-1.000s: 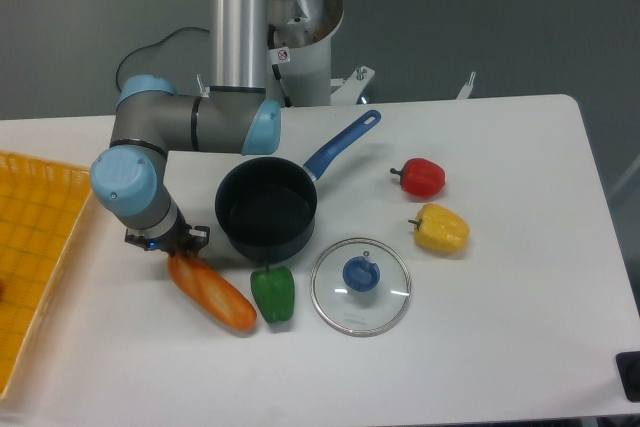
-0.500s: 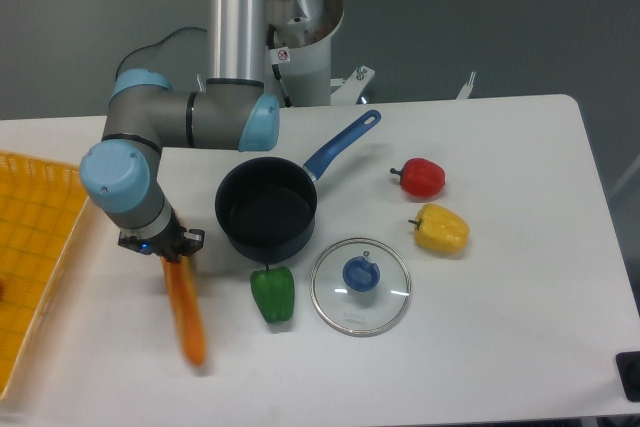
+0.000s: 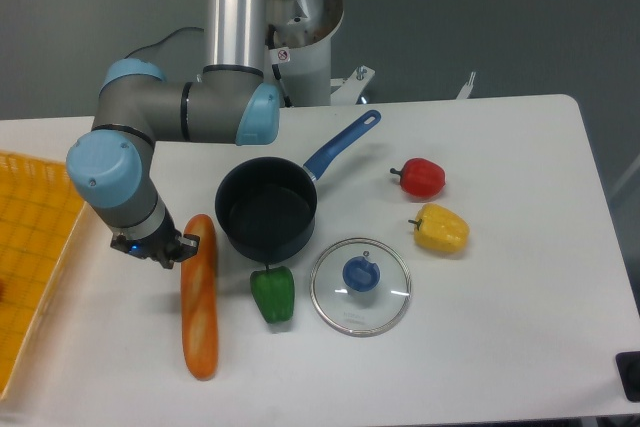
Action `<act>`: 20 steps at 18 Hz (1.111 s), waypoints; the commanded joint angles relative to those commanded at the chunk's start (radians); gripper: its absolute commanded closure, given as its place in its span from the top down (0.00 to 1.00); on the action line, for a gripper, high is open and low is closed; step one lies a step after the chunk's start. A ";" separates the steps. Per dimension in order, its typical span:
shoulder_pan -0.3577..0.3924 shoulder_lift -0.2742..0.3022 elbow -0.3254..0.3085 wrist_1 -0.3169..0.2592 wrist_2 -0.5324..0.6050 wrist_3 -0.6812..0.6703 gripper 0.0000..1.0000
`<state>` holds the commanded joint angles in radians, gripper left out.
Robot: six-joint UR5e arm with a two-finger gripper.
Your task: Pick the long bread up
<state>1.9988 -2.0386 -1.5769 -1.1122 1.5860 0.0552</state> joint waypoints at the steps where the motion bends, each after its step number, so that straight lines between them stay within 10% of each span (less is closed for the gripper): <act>1: 0.000 -0.003 -0.005 0.000 0.015 0.000 1.00; 20: 0.034 -0.060 -0.064 0.063 0.028 -0.068 1.00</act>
<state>2.0326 -2.0985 -1.6413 -1.0492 1.6137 -0.0123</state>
